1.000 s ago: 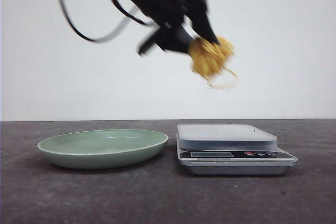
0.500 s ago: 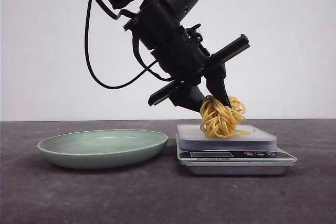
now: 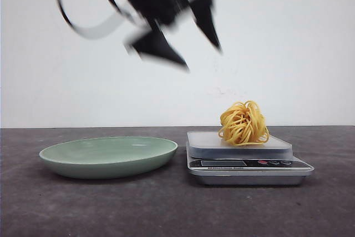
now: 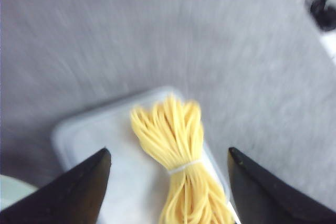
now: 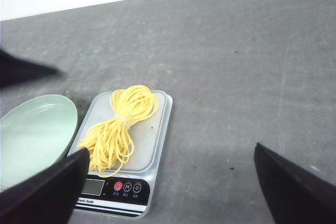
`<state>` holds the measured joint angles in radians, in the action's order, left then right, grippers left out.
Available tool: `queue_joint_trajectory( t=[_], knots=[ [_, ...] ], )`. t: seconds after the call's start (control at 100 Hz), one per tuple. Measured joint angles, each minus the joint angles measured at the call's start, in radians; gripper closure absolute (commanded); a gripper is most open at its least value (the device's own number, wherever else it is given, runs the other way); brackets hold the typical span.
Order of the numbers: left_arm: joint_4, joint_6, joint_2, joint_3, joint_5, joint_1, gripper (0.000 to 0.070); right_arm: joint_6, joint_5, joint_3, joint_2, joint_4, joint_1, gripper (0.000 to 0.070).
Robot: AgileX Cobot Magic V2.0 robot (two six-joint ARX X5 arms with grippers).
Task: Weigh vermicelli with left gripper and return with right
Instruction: 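Open the left gripper to release the vermicelli and raise it away, then lower the right gripper onto the vermicelli on the scale and close it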
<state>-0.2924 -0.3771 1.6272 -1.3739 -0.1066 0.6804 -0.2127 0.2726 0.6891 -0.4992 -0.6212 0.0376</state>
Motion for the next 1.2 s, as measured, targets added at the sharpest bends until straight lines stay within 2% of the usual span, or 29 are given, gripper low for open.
queue_joint_trajectory(
  t=[0.14,0.31,0.51,0.64,0.79,0.97,1.2],
  knots=[
    [-0.128,0.095,-0.215,-0.007,0.124,-0.003,0.0276,0.000,0.025,0.000,-0.031,0.004,0.016,0.0085],
    [-0.295,0.180,-0.468,-0.007,0.340,0.025,0.0280,0.000,0.041,0.000,-0.129,0.039,0.065,0.0085],
    [-0.468,0.210,-0.760,-0.008,0.509,0.087,0.0284,-0.020,0.036,0.000,-0.235,0.174,0.150,0.0085],
    [-0.624,0.191,-0.901,-0.009,0.578,0.108,0.0284,-0.047,-0.019,0.008,-0.320,0.245,0.220,0.0085],
    [-0.756,0.119,-1.036,0.028,0.607,0.111,0.0284,-0.055,-0.097,0.066,-0.465,0.243,0.308,0.0085],
    [-0.804,0.014,-1.193,0.141,0.605,0.112,0.0310,-0.058,-0.148,0.184,-0.641,0.241,0.375,0.0085],
    [-0.848,-0.099,-1.315,0.327,0.520,0.112,0.0313,-0.099,-0.168,0.290,-0.831,0.215,0.401,0.0085]
  ],
)
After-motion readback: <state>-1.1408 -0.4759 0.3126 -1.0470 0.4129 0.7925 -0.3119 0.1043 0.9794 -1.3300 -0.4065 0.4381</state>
